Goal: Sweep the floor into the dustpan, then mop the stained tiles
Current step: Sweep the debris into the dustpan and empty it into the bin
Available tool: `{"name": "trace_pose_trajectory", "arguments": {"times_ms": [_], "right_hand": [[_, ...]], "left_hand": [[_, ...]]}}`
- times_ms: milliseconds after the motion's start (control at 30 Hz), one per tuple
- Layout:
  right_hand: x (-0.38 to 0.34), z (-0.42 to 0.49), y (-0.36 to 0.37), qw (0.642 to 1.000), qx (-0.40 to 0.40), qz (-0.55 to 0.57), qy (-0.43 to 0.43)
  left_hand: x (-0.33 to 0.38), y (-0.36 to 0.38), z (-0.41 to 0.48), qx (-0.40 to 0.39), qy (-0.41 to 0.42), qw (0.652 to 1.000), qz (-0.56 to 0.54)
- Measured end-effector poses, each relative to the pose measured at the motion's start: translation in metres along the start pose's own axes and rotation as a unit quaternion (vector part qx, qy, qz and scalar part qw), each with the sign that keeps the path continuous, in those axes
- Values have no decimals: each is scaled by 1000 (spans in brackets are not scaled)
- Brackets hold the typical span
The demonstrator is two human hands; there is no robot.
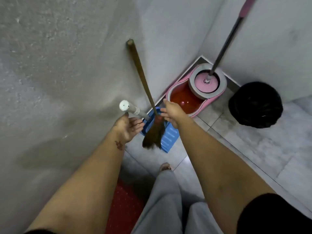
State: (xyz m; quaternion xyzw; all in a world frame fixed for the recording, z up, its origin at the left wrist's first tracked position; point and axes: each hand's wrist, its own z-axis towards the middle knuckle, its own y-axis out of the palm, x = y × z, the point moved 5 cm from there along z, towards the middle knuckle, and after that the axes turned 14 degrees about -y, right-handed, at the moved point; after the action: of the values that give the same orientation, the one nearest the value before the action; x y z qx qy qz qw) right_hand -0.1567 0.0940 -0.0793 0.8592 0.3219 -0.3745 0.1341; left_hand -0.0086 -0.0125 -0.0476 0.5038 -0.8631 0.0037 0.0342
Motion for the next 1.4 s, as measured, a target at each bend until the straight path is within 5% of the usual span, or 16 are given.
{"name": "trace_pose_trajectory", "arguments": {"times_ms": [133,400,633,800,1067,1400], "right_hand": [[-14,31,30,984,-17,157,77],[-14,48,44,955,14,245,169],[26,-48,12,823,106,512,220],[48,-126,-22,774,132,576,229],[78,-227,-110,742,196,618,174],[176,-344,-277,696,234,674,81]], "left_hand": [[12,1,10,-114,-47,981,-147],[24,5,-5,-155,-83,967,-187],[-14,15,-20,-111,-192,974,-48],[-73,33,-33,-100,-256,960,51],[-158,114,-73,-116,-278,930,210],[-350,269,-89,-88,-220,880,412]]}}
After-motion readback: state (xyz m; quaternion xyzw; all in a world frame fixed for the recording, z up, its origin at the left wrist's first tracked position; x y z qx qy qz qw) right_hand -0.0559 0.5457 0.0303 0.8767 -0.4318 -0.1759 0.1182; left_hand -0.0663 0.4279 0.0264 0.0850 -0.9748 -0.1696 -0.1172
